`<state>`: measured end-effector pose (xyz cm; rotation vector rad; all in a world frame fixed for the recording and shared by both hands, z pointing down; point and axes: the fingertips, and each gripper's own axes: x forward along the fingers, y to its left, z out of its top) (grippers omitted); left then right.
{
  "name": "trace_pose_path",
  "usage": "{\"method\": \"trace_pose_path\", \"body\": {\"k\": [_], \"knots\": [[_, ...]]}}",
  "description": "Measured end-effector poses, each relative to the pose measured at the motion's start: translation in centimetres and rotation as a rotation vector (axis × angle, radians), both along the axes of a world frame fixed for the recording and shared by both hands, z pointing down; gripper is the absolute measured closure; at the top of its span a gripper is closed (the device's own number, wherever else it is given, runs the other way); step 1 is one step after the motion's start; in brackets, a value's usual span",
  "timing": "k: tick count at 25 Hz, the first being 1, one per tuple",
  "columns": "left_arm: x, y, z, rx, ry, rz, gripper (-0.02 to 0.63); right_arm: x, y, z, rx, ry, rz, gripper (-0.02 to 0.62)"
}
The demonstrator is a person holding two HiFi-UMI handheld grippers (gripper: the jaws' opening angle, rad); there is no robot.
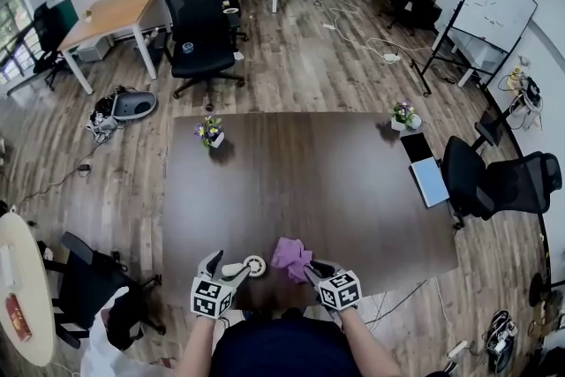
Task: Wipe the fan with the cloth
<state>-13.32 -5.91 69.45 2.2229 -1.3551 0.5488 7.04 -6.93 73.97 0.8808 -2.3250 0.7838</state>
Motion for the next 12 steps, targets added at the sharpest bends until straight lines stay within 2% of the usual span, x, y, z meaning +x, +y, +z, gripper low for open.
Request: {"method": "trace_pose_path", "body": {"k": [9,10,11,12], "knots": [[-3.4,2.0,-3.2,0.075,0.056,-0.137,0.276,-0.1,-0.8,-3.9,0.093,-0.023,0.027,0.503],[-3.7,2.3,-3.4,0.078,0.060,-0.147,0.295,-0.1,-1.0,-4.4,0.111,-0.022,0.030,0.505],[-3.9,2.5,-3.6,0.083,0.059,-0.158,0.344,-0.1,-1.1,-5.0,0.133,-0.018,0.034,0.512],[-4.2,2.7,-3.8,0.092,0.054,-0.171,0.378,-0.1,-1.3,-5.5,0.153,-0.013,0.036,0.537]]}}
